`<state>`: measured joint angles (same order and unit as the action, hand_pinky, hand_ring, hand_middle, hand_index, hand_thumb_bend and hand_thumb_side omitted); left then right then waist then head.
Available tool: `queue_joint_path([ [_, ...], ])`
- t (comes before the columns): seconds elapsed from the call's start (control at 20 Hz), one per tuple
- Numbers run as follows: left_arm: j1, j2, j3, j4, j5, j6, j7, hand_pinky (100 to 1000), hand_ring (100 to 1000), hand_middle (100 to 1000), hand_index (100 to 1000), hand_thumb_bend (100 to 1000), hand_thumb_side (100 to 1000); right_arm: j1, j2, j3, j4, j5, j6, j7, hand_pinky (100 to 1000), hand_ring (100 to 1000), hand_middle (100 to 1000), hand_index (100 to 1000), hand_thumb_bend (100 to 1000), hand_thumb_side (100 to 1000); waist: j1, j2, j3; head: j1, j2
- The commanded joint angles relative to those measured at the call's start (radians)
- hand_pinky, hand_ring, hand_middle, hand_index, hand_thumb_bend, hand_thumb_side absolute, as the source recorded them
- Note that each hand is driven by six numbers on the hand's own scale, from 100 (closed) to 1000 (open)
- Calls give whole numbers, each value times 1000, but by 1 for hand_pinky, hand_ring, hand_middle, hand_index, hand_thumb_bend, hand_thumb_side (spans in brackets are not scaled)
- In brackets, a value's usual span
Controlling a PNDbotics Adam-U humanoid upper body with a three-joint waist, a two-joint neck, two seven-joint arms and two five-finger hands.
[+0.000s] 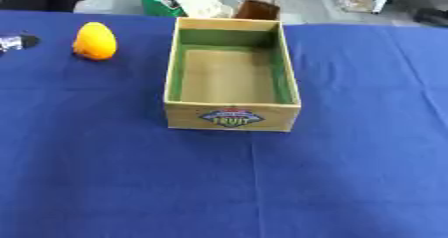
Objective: Pick up objects on the table and place them in the box.
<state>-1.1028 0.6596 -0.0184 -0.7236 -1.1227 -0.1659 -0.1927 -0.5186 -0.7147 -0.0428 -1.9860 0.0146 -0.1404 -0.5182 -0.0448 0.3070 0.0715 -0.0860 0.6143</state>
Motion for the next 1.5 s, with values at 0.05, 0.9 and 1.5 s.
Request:
queue_joint_path([
  [0.05, -29, 17, 10, -11, 20, -15, -49, 810, 813, 841, 903, 707, 857, -8, -19, -7, -14, -7, 1, 4, 796, 798, 773, 837, 100, 1000, 4, -17, -2, -4, -8],
  [0.9, -92, -81, 8, -4, 134, 30, -132, 805, 816, 853, 914, 473, 576, -14, -9, 4, -14, -9, 7, 19, 800, 791, 766, 830, 100, 1000, 0, 0, -6, 51, -29],
  [1.5, -133, -124, 33, 27, 111, 60, -74, 796, 814, 876, 919, 493, 565, -38, -6, 12, -14, -10, 7, 30, 802, 787, 762, 832, 100, 1000, -3, 39, -26, 65, -74],
])
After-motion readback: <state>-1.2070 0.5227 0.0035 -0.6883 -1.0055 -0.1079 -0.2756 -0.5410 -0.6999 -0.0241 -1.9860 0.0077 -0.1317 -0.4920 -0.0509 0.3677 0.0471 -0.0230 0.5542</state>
